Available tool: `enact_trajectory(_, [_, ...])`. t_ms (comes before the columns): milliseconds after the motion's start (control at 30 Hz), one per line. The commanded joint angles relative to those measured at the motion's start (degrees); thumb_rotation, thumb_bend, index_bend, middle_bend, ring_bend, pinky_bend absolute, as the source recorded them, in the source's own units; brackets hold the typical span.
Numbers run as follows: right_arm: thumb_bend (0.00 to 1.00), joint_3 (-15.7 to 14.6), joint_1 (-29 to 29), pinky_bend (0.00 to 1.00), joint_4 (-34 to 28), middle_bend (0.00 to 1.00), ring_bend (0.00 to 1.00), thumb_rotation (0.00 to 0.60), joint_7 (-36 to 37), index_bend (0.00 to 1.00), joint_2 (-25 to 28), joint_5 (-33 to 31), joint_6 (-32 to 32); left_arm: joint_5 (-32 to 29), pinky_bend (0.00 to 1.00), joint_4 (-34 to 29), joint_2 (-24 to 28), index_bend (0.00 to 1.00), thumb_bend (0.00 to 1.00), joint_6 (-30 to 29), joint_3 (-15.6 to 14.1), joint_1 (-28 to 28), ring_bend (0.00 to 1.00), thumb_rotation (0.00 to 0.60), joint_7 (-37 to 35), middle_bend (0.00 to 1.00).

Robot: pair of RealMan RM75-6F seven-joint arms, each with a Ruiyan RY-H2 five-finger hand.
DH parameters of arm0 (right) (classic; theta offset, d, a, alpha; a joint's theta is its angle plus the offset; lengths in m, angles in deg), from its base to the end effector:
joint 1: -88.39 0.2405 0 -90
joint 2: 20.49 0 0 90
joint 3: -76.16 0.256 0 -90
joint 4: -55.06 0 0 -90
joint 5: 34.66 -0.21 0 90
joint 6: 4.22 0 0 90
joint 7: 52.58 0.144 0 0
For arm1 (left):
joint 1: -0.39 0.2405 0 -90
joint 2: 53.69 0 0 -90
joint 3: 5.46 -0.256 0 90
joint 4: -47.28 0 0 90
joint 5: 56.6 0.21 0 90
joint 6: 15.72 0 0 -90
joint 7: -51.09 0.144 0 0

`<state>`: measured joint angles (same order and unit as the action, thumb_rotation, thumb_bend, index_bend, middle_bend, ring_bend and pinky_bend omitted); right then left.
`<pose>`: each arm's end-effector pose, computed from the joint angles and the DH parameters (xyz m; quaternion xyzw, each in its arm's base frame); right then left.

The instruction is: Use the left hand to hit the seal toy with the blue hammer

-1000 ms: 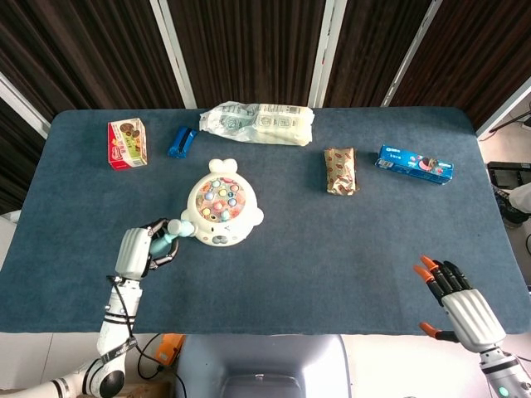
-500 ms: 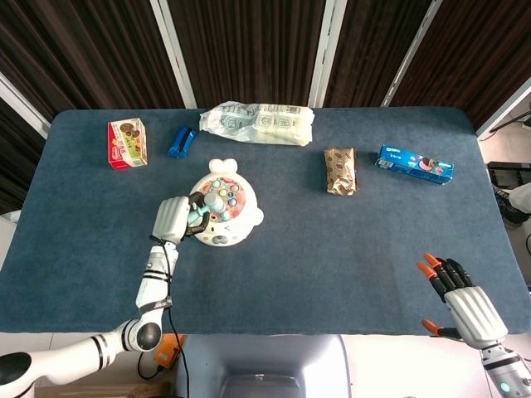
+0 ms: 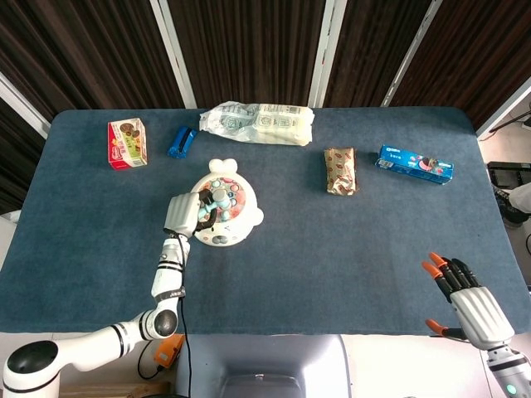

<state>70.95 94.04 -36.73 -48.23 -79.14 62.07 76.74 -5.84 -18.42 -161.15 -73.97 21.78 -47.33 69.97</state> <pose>-0.3117 -0.1510 0.1530 0.6896 -0.3989 0.3410 0.4991 -0.1130 0.4051 -0.0452 -0.5759 -0.4900 -0.4499 0.4752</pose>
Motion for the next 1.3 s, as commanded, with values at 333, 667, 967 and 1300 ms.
enact_trajectory(333, [0.2,-0.05,-0.13,0.0,0.23,0.0,0.0,0.6,0.72,0.0,0.15,0.41,0.53,-2.85,1.0,2.0,0.33,0.75,0.83,1.6,-0.73,-1.63,1.0,0.6,1.7,0.93])
enact_trajectory(667, [0.2,0.01,-0.09,0.0,0.32,0.0,0.0,0.6,0.88,0.0,0.14,0.36,0.47,-4.65,1.0,3.25,0.91,0.75,0.83,2.96,-1.18,-1.87,1.0,0.6,1.25,0.93])
enact_trajectory(967, [0.2,0.09,0.04,0.0,0.27,0.0,0.0,0.6,0.62,0.0,0.01,0.24,0.2,-6.4,1.0,2.62,1.83,0.75,0.83,4.82,-1.29,-1.87,1.0,0.6,0.36,0.93])
enact_trajectory(1300, [0.2,0.16,-0.2,0.0,0.38,0.0,0.0,0.6,1.27,0.0,0.2,0.19,0.75,-6.57,1.0,1.0,5.16,0.75,0.83,3.94,1.15,-2.34,1.0,0.6,-2.28,0.93])
